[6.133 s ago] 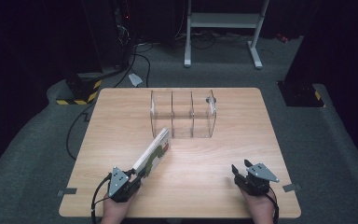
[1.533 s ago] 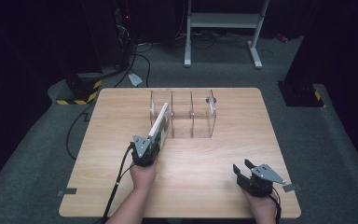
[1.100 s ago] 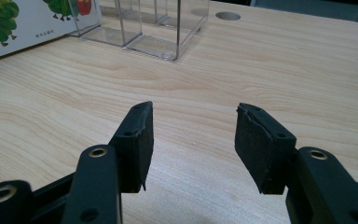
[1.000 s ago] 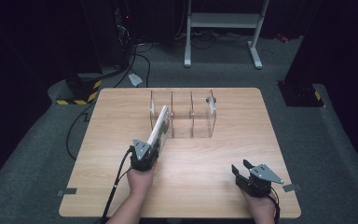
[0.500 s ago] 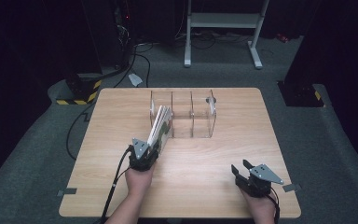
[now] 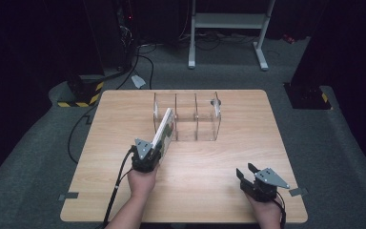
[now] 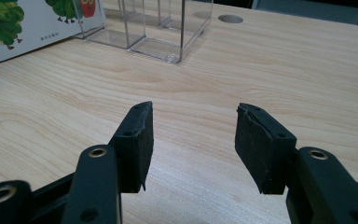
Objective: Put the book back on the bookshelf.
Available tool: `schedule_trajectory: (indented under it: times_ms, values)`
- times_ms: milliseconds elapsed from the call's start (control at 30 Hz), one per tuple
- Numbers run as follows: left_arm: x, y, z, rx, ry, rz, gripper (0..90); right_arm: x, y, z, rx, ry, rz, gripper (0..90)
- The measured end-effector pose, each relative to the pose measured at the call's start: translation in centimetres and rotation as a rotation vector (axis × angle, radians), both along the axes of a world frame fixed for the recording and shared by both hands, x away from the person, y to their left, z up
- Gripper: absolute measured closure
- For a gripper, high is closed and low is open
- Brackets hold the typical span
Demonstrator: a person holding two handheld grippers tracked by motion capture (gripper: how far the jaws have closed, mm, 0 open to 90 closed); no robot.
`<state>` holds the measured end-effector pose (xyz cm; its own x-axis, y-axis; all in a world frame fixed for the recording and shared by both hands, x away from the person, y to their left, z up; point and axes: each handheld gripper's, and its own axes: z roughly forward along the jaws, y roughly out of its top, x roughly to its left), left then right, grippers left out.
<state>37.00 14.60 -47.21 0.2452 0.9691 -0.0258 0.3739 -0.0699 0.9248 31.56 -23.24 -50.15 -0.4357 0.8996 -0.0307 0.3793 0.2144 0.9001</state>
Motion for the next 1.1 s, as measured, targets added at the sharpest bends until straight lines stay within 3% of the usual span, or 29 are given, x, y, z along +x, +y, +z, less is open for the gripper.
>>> schedule_trajectory:
  times_ms: [233,400,1100]
  values:
    - [0.7,-0.3,0.9,-0.015,-0.016,0.007,75.4,0.0,-0.1,0.0,0.003,0.0,-0.002,46.9]
    - [2.0,-0.6,1.6,-0.021,-0.027,0.035,75.4,0.1,-0.2,0.0,0.003,-0.001,-0.002,46.9]
    - [5.7,-2.3,2.1,-0.007,-0.025,0.09,75.3,0.2,-0.4,0.1,0.013,-0.002,-0.001,46.9]
